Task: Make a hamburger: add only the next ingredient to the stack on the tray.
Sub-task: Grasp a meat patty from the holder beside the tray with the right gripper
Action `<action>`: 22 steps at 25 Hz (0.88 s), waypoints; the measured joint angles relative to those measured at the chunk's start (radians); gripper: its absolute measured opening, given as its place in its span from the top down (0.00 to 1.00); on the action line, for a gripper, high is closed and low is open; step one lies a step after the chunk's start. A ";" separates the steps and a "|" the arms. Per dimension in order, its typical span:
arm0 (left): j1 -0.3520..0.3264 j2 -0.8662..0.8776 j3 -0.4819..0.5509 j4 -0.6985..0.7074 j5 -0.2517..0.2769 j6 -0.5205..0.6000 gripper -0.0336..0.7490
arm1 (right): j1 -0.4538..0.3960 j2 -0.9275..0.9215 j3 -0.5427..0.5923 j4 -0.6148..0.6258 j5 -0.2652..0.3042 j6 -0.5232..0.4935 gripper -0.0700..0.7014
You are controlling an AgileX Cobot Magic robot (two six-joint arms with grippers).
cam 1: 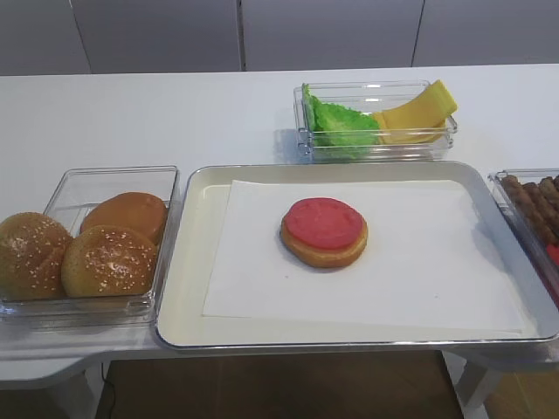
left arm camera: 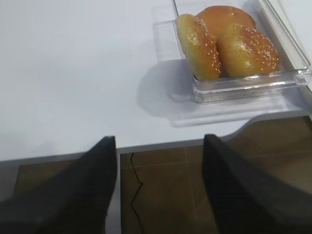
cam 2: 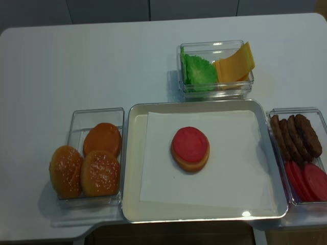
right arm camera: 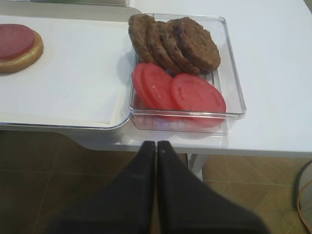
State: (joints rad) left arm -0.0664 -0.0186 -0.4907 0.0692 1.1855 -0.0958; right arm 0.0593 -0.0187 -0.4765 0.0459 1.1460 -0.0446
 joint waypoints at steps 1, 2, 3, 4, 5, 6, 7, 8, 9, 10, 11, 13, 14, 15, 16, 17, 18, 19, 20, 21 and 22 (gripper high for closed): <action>0.000 0.000 0.000 0.000 0.000 0.000 0.43 | 0.000 0.000 0.000 0.000 0.000 0.000 0.91; 0.000 0.000 0.000 0.000 0.000 0.000 0.43 | 0.000 0.000 0.000 0.000 0.000 0.000 0.91; 0.000 0.000 0.000 0.000 0.000 0.000 0.43 | 0.000 0.000 0.000 0.000 0.000 0.000 0.91; 0.000 0.000 0.000 0.000 0.000 0.000 0.43 | 0.000 0.000 0.000 0.000 0.000 0.000 0.91; 0.000 0.000 0.000 0.000 0.000 0.000 0.43 | 0.000 0.000 0.000 0.000 0.000 0.000 0.91; 0.000 0.000 0.000 0.000 0.000 0.000 0.43 | 0.000 0.000 0.000 0.000 0.000 0.000 0.91; 0.000 0.000 0.000 0.000 0.000 0.000 0.43 | 0.000 0.000 0.000 0.000 0.000 0.000 0.91; 0.000 0.000 0.000 0.000 0.000 0.000 0.43 | 0.000 0.000 0.000 0.000 0.000 0.000 0.91; 0.000 0.000 0.000 0.000 0.000 0.000 0.43 | 0.000 0.000 0.000 0.000 0.000 0.000 0.91; 0.000 0.000 0.000 0.000 0.000 0.000 0.43 | 0.000 0.000 0.000 0.000 0.000 0.000 0.91; 0.000 0.000 0.000 0.000 0.000 0.000 0.43 | 0.000 0.000 0.000 0.000 0.000 0.000 0.91; 0.000 0.000 0.000 0.000 0.000 0.000 0.43 | 0.000 0.000 0.000 0.000 0.000 0.000 0.91; 0.000 0.000 0.000 0.000 0.000 0.000 0.43 | 0.000 0.000 0.000 0.000 0.000 0.000 0.91; 0.000 0.000 0.000 0.000 0.000 0.000 0.43 | 0.000 0.000 0.000 0.000 0.000 0.000 0.91; 0.000 0.000 0.000 0.000 0.000 0.000 0.43 | 0.000 0.000 0.000 0.000 0.000 0.000 0.91; 0.000 0.000 0.000 0.000 0.000 0.000 0.43 | 0.000 0.000 0.000 0.000 0.000 0.000 0.91; 0.000 0.000 0.000 0.000 0.000 0.000 0.43 | 0.000 0.000 0.000 0.000 0.000 0.000 0.91; 0.000 0.000 0.000 0.000 0.000 0.000 0.43 | 0.000 0.000 0.000 0.000 0.000 0.000 0.91; 0.000 0.000 0.000 0.000 0.000 0.000 0.43 | 0.000 0.000 0.000 0.000 0.000 0.000 0.91; 0.000 0.000 0.000 0.000 0.000 0.000 0.43 | 0.000 0.000 0.000 0.000 0.000 0.000 0.91; 0.000 0.000 0.000 0.000 0.000 0.000 0.43 | 0.000 0.000 0.000 0.000 0.000 0.000 0.91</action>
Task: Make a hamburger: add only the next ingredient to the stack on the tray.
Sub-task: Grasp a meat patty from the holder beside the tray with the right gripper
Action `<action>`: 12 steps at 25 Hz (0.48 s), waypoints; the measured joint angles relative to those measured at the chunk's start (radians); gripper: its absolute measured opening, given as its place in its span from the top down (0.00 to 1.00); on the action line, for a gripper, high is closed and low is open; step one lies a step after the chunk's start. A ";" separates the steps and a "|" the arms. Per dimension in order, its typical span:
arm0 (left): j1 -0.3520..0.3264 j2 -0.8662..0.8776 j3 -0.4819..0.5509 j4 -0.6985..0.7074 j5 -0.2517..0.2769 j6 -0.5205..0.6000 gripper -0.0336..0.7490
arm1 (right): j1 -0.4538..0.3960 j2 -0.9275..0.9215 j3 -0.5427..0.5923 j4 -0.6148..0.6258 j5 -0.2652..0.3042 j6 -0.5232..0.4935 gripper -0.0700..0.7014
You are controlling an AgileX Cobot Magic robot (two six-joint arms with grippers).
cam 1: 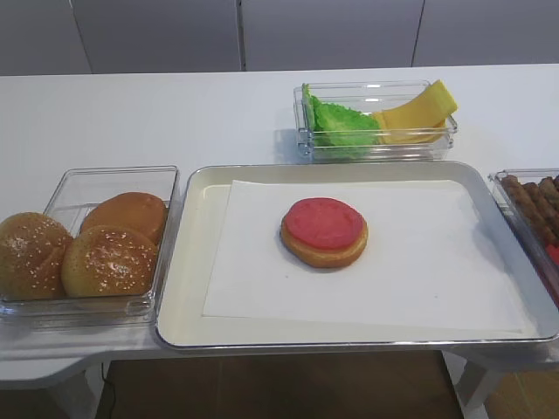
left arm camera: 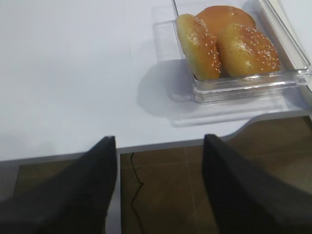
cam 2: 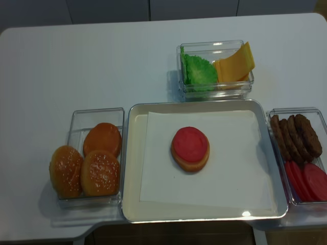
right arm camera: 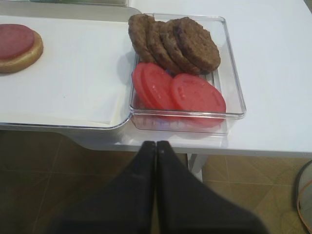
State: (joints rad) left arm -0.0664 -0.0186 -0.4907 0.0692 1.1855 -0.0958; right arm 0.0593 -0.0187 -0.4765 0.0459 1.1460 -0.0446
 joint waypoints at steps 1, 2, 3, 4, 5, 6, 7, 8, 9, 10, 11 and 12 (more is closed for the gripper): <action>0.000 0.000 0.000 0.000 0.000 0.000 0.43 | 0.000 0.000 0.000 0.000 0.000 0.000 0.91; 0.000 0.000 0.000 0.000 0.000 0.000 0.43 | 0.000 0.000 0.000 0.000 0.000 0.000 0.91; 0.000 0.000 0.000 0.000 0.000 0.000 0.43 | 0.000 0.000 0.000 0.000 0.000 0.000 0.91; 0.000 0.000 0.000 0.000 0.000 0.000 0.43 | 0.000 0.000 0.000 0.000 0.000 0.000 0.91; 0.000 0.000 0.000 0.000 0.000 0.000 0.43 | 0.000 0.000 0.000 0.000 0.000 0.000 0.91; 0.000 0.000 0.000 0.000 0.000 0.000 0.43 | 0.000 0.000 0.000 0.000 0.000 0.000 0.91; 0.000 0.000 0.000 0.000 0.000 0.000 0.43 | 0.000 0.000 0.000 0.000 0.000 0.000 0.91; 0.000 0.000 0.000 0.000 0.000 0.000 0.43 | 0.000 0.000 0.000 0.000 0.000 0.000 0.91; 0.000 0.000 0.000 0.000 0.000 0.000 0.43 | 0.000 0.000 0.000 0.000 0.000 0.000 0.91; 0.000 0.000 0.000 0.000 0.000 0.000 0.43 | 0.000 0.000 0.000 0.000 0.000 0.000 0.91; 0.000 0.000 0.000 0.000 0.000 0.000 0.43 | 0.000 0.000 0.000 0.000 0.000 -0.002 0.91; 0.000 0.000 0.000 0.000 0.000 0.000 0.43 | 0.000 0.000 0.000 -0.002 0.000 -0.002 0.91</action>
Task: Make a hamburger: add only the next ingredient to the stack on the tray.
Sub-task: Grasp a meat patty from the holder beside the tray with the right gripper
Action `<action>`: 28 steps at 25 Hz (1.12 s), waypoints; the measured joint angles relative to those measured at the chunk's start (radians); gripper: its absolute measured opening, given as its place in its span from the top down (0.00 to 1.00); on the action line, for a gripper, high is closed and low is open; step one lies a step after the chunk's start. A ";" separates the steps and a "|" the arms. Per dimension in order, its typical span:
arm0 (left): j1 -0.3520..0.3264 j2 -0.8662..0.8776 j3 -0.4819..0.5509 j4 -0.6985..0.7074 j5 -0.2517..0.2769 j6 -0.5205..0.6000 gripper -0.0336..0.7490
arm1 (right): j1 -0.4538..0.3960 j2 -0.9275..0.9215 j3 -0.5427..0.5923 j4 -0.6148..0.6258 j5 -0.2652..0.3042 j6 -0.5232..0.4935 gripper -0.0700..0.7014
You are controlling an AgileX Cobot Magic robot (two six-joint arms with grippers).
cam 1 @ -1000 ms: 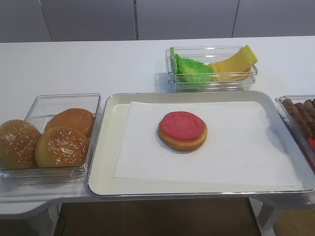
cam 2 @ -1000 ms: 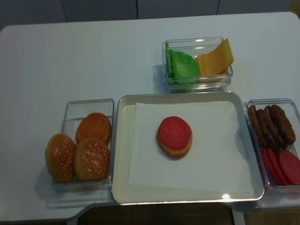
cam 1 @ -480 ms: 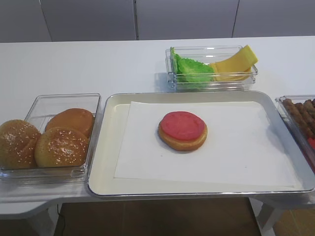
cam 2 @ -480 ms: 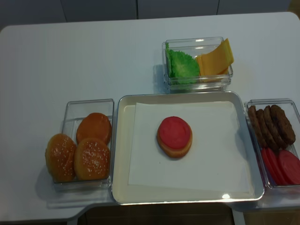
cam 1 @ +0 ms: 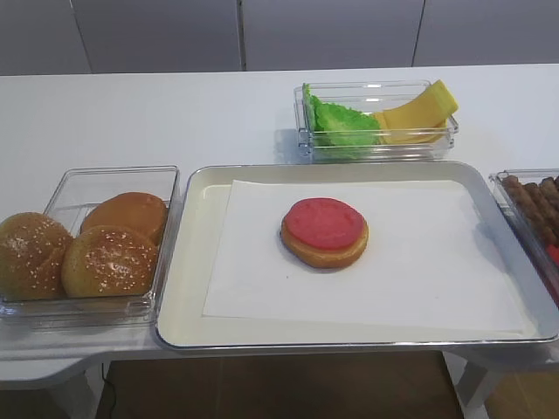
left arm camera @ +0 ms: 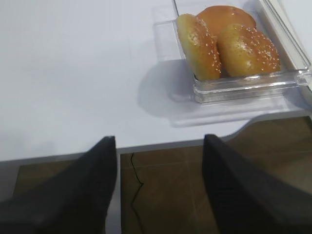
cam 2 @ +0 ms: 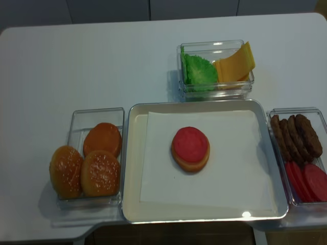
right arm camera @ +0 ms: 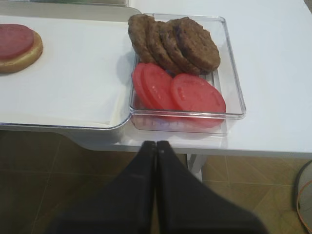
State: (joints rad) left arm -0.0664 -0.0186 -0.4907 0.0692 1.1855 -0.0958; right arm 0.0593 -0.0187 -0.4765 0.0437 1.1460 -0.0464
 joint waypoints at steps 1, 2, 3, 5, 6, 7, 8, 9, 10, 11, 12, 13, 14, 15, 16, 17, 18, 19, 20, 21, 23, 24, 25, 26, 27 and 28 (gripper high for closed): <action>0.000 0.000 0.000 0.000 0.000 0.000 0.43 | 0.000 0.000 0.000 -0.005 0.000 0.008 0.91; 0.000 0.000 0.000 0.000 0.000 0.000 0.43 | 0.000 0.000 0.000 -0.007 0.000 0.015 0.90; 0.000 0.000 0.000 0.000 0.000 0.000 0.43 | 0.000 0.000 0.000 -0.008 0.000 0.018 0.87; 0.000 0.000 0.000 0.000 0.000 0.000 0.43 | 0.000 0.000 0.000 -0.008 0.000 0.027 0.78; 0.000 0.000 0.000 0.000 0.000 0.000 0.43 | 0.000 0.000 0.000 -0.008 0.000 0.026 0.71; 0.000 0.000 0.000 0.000 0.000 0.000 0.43 | 0.000 0.000 0.000 -0.002 0.000 0.026 0.62; 0.000 0.000 0.000 0.000 0.000 0.000 0.43 | 0.000 0.000 0.000 0.007 -0.002 0.026 0.55; 0.000 0.000 0.000 0.000 0.000 0.000 0.43 | 0.000 0.000 -0.002 0.014 -0.009 0.026 0.47; 0.000 0.000 0.000 0.000 0.000 0.000 0.43 | 0.000 0.000 -0.009 0.026 -0.014 0.026 0.43; 0.000 0.000 0.000 0.000 0.000 0.000 0.43 | 0.000 0.000 -0.016 0.033 -0.021 0.026 0.40; 0.000 0.000 0.000 0.000 0.000 0.000 0.43 | 0.000 0.003 -0.026 0.035 -0.024 0.027 0.39; 0.000 0.000 0.000 0.000 0.000 0.000 0.43 | 0.000 0.016 -0.039 0.038 -0.026 0.029 0.38; 0.000 0.000 0.000 0.000 0.000 0.000 0.43 | 0.000 0.037 -0.053 0.038 -0.029 0.029 0.38; 0.000 0.000 0.000 0.000 0.000 0.000 0.43 | 0.000 0.071 -0.066 0.040 -0.037 0.029 0.38; 0.000 0.000 0.000 0.000 0.000 0.000 0.43 | 0.000 0.111 -0.083 0.042 -0.042 0.029 0.38; 0.000 0.000 0.000 0.000 0.000 0.000 0.43 | 0.000 0.157 -0.099 0.047 -0.055 0.029 0.38; 0.000 0.000 0.000 0.000 0.000 0.000 0.43 | 0.000 0.198 -0.112 0.056 -0.069 0.029 0.38; 0.000 0.000 0.000 0.000 0.000 0.000 0.43 | 0.000 0.249 -0.128 0.066 -0.081 0.029 0.38; 0.000 0.000 0.000 0.000 0.000 0.000 0.43 | 0.000 0.302 -0.143 0.076 -0.095 0.029 0.38; 0.000 0.000 0.000 0.000 0.000 0.000 0.43 | 0.000 0.356 -0.159 0.086 -0.110 0.029 0.38; 0.000 0.000 0.000 0.000 0.000 0.000 0.43 | 0.000 0.455 -0.191 0.104 -0.137 0.029 0.38; 0.000 0.000 0.000 0.000 0.000 0.000 0.43 | 0.000 0.508 -0.213 0.114 -0.152 0.029 0.38; 0.000 0.000 0.000 0.000 0.000 0.000 0.43 | 0.000 0.552 -0.233 0.121 -0.163 0.029 0.38; 0.000 0.000 0.000 0.000 0.000 0.000 0.43 | 0.000 0.604 -0.261 0.128 -0.170 0.029 0.38; 0.000 0.000 0.000 0.000 0.000 0.000 0.43 | 0.000 0.654 -0.291 0.130 -0.175 0.029 0.38; 0.000 0.000 0.000 0.000 0.000 0.000 0.43 | 0.000 0.704 -0.324 0.133 -0.179 0.029 0.38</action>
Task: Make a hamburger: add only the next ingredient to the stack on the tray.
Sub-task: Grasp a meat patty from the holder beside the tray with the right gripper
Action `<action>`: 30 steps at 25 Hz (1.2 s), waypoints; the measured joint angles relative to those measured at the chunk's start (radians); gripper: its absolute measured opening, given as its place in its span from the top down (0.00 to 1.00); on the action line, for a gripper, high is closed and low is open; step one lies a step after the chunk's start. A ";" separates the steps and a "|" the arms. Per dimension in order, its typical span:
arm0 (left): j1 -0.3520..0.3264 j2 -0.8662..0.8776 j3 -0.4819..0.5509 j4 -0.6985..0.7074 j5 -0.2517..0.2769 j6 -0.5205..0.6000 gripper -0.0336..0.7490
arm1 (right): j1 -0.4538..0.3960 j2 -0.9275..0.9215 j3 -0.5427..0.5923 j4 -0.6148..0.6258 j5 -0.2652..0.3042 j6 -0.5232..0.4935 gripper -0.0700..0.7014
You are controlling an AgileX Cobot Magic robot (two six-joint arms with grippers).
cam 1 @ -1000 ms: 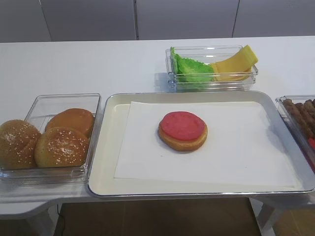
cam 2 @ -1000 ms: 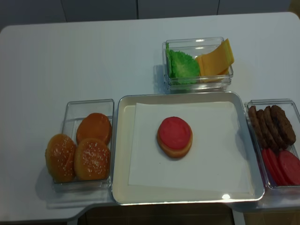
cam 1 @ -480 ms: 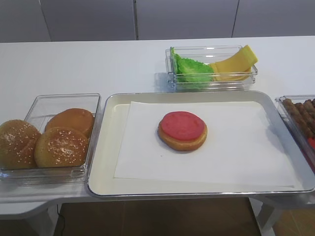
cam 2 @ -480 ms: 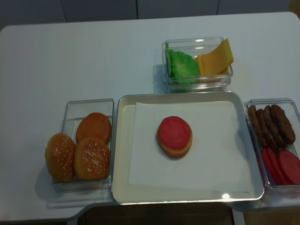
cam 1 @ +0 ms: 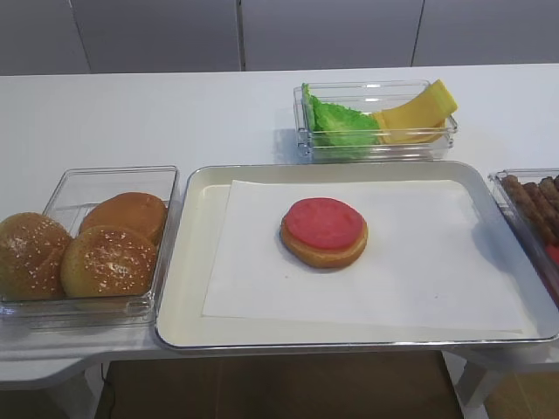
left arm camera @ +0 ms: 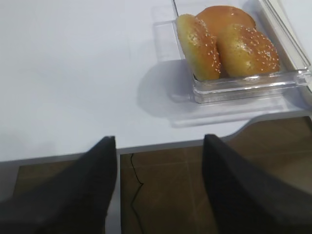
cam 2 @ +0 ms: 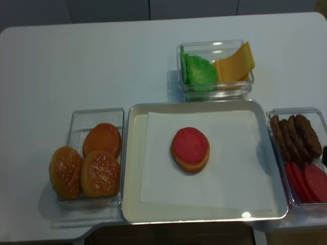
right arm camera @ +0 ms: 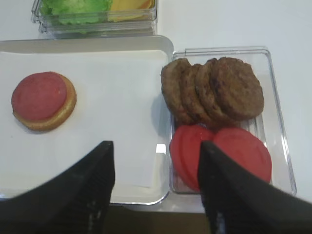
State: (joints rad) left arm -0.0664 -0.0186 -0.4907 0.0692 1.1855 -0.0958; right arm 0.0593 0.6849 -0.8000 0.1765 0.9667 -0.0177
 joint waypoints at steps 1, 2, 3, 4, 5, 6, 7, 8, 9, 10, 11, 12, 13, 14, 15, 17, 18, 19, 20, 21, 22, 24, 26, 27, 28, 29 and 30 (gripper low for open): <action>0.000 0.000 0.000 0.000 0.000 0.000 0.43 | 0.000 0.040 -0.028 0.002 -0.001 0.000 0.38; 0.000 0.000 0.000 0.000 0.000 0.000 0.43 | 0.000 0.088 -0.061 0.002 -0.001 0.000 0.38; 0.000 0.000 0.000 0.000 0.000 0.000 0.43 | 0.000 0.134 -0.095 0.002 0.003 0.000 0.38; 0.000 0.000 0.000 0.000 0.000 0.000 0.43 | 0.004 0.173 -0.123 0.002 0.012 0.000 0.38; 0.000 0.000 0.000 0.000 0.000 0.000 0.43 | 0.014 0.219 -0.155 0.002 0.024 0.000 0.38; 0.000 0.000 0.000 0.000 0.000 0.000 0.43 | 0.027 0.263 -0.184 0.002 0.033 0.000 0.38; 0.000 0.000 0.000 0.000 0.000 0.000 0.43 | 0.043 0.306 -0.208 0.000 0.042 0.004 0.38; 0.000 0.000 0.000 0.000 0.000 0.000 0.43 | 0.058 0.340 -0.224 -0.012 0.047 0.018 0.39; 0.000 0.000 0.000 0.000 0.000 0.000 0.43 | 0.078 0.376 -0.240 -0.028 0.049 0.040 0.39; 0.000 0.000 0.000 0.000 0.000 0.000 0.43 | 0.101 0.411 -0.253 -0.053 0.052 0.066 0.39; 0.000 0.000 0.000 0.000 0.000 0.000 0.43 | 0.125 0.442 -0.262 -0.084 0.058 0.095 0.39; 0.000 0.000 0.000 0.000 0.000 0.000 0.43 | 0.145 0.468 -0.268 -0.118 0.065 0.131 0.39; 0.000 0.000 0.000 0.000 0.000 0.000 0.43 | 0.169 0.498 -0.273 -0.147 0.074 0.165 0.39; 0.000 0.000 0.000 0.000 0.000 0.000 0.43 | 0.191 0.527 -0.277 -0.176 0.083 0.196 0.39; 0.000 0.000 0.000 0.000 0.000 0.000 0.43 | 0.210 0.550 -0.278 -0.208 0.087 0.218 0.39; 0.000 0.000 0.000 0.000 0.000 0.000 0.43 | 0.234 0.604 -0.284 -0.247 0.092 0.270 0.39; 0.000 0.000 0.000 0.000 0.000 0.000 0.43 | 0.240 0.630 -0.285 -0.267 0.092 0.287 0.39; 0.000 0.000 0.000 0.000 0.000 0.000 0.43 | 0.244 0.650 -0.286 -0.284 0.090 0.301 0.39; 0.000 0.000 0.000 0.000 0.000 0.000 0.43 | 0.246 0.674 -0.286 -0.297 0.088 0.313 0.39; 0.000 0.000 0.000 0.000 0.000 0.000 0.43 | 0.249 0.697 -0.286 -0.316 0.085 0.320 0.39; 0.000 0.000 0.000 0.000 0.000 0.000 0.43 | 0.249 0.714 -0.286 -0.334 0.083 0.324 0.39; 0.000 0.000 0.000 0.000 0.000 0.000 0.43 | 0.249 0.750 -0.286 -0.361 0.077 0.327 0.40; 0.000 0.000 0.000 0.000 0.000 0.000 0.43 | 0.249 0.779 -0.286 -0.387 0.062 0.329 0.41; 0.000 0.000 0.000 0.000 0.000 0.000 0.43 | 0.249 0.792 -0.286 -0.394 0.053 0.329 0.42; 0.000 0.000 0.000 0.000 0.000 0.000 0.43 | 0.249 0.805 -0.286 -0.402 0.044 0.331 0.42; 0.000 0.000 0.000 0.000 0.000 0.000 0.43 | 0.249 0.815 -0.286 -0.412 0.035 0.331 0.43; 0.000 0.000 0.000 0.000 0.000 0.000 0.43 | 0.249 0.827 -0.286 -0.416 0.029 0.331 0.43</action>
State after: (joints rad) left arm -0.0664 -0.0186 -0.4907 0.0692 1.1855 -0.0958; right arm 0.3078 1.5120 -1.0856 -0.2396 0.9953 0.3130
